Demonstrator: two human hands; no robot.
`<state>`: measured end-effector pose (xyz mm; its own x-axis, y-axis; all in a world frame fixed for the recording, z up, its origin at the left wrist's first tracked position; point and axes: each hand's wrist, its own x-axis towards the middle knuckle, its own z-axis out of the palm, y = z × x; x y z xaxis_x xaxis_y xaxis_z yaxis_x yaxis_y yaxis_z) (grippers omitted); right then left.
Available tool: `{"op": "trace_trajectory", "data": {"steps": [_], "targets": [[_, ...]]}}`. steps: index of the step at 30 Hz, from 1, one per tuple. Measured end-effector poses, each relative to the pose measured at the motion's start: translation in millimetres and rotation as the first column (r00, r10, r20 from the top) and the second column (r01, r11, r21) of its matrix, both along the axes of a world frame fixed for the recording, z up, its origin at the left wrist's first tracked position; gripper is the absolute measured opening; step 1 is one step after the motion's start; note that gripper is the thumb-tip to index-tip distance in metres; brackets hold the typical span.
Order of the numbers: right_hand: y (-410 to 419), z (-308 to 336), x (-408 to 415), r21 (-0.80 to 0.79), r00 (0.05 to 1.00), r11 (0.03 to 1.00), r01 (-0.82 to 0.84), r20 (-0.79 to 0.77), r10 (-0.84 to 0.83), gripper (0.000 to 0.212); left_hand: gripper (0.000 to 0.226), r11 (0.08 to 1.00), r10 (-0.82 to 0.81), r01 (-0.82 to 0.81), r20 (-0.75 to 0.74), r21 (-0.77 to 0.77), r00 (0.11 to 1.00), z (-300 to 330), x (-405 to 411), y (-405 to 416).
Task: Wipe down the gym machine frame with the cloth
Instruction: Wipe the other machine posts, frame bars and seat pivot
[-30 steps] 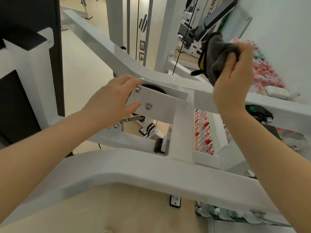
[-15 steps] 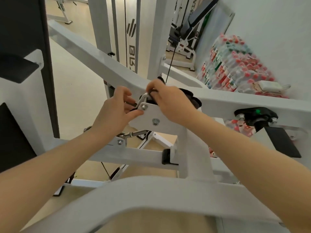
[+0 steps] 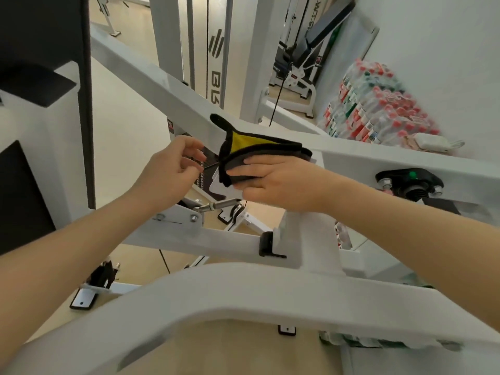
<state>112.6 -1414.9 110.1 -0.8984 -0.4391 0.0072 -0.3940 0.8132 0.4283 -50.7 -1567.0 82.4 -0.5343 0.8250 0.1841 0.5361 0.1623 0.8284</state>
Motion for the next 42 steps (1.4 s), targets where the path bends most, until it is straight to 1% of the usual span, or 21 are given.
{"op": "trace_trajectory", "data": {"steps": [3,5,7,9,12,15,18,20,22,24,26,28,29,30,31,32,34,36,38,40,42], "targets": [[0,12,20,-0.057,0.996,0.997,0.047,0.082,-0.042,0.037,0.035,0.998,-0.054,0.054,-0.029,-0.022,0.998,-3,4,-3],[4,16,34,-0.024,0.987,0.997,0.067,0.149,-0.063,0.043,0.035,0.996,-0.085,0.083,-0.057,-0.028,0.995,-4,5,-5],[7,17,35,0.028,0.982,0.998,0.056,0.179,-0.060,0.042,0.035,0.995,-0.100,0.097,-0.077,-0.040,0.992,-6,5,-6],[8,16,25,0.077,0.985,0.996,0.040,0.166,-0.053,0.040,0.037,0.995,-0.093,0.090,-0.096,-0.042,0.991,-8,5,-6],[9,15,9,0.157,0.990,0.985,0.075,0.105,-0.092,0.048,0.039,0.998,-0.058,0.059,-0.156,-0.003,0.986,-8,10,-5],[15,13,15,0.158,0.991,0.982,0.100,0.078,-0.113,0.045,0.035,0.995,-0.029,0.049,-0.224,0.082,0.974,-6,14,-5],[18,10,37,0.146,0.992,0.981,0.126,-0.009,-0.126,0.036,0.030,0.983,-0.072,0.111,-0.245,0.148,0.967,-6,22,-6],[18,14,60,0.090,0.979,0.977,0.194,-0.078,-0.187,0.031,0.027,0.960,-0.160,0.212,-0.262,0.182,0.952,-2,35,-4],[15,22,87,-0.038,0.947,0.957,0.289,-0.138,-0.291,0.026,0.028,0.921,-0.292,0.354,-0.311,0.165,0.905,5,54,0],[16,30,122,-0.232,0.869,0.870,0.435,-0.145,-0.474,0.023,0.030,0.863,-0.452,0.502,-0.347,0.063,0.822,15,74,5],[22,39,163,-0.332,0.789,0.763,0.554,-0.082,-0.609,0.021,0.032,0.779,-0.602,0.621,-0.384,-0.089,0.700,28,96,14],[28,42,198,-0.295,0.709,0.661,0.690,0.091,-0.700,0.023,0.036,0.703,-0.697,0.661,-0.440,-0.263,0.566,42,120,26],[30,40,210,-0.243,0.657,0.613,0.752,0.196,-0.728,0.024,0.037,0.676,-0.730,0.648,-0.442,-0.350,0.522,48,134,31],[33,37,218,-0.157,0.610,0.593,0.790,0.294,-0.735,0.025,0.043,0.650,-0.757,0.630,-0.428,-0.424,0.494,53,147,36],[39,33,222,-0.081,0.589,0.603,0.794,0.352,-0.728,0.025,0.050,0.624,-0.781,0.618,-0.413,-0.478,0.469,56,160,39],[44,29,221,-0.011,0.590,0.629,0.777,0.361,-0.722,0.024,0.054,0.592,-0.806,0.604,-0.398,-0.533,0.438,57,173,41],[54,22,210,0.126,0.604,0.664,0.737,0.317,-0.731,0.022,0.053,0.523,-0.852,0.584,-0.364,-0.621,0.377,57,195,44],[58,14,195,0.263,0.596,0.664,0.700,0.298,-0.746,0.021,0.055,0.488,-0.869,0.550,-0.320,-0.678,0.377,53,210,44],[53,4,188,0.363,0.572,0.660,0.658,0.330,-0.751,0.019,0.060,0.515,-0.850,0.508,-0.331,-0.690,0.410,48,219,44],[50,2,190,0.397,0.571,0.692,0.603,0.390,-0.722,0.021,0.061,0.553,-0.823,0.493,-0.351,-0.672,0.445,43,222,43],[52,14,194,0.347,0.548,0.708,0.615,0.458,-0.700,0.024,0.061,0.576,-0.808,0.493,-0.361,-0.652,0.466,38,223,38]]}}
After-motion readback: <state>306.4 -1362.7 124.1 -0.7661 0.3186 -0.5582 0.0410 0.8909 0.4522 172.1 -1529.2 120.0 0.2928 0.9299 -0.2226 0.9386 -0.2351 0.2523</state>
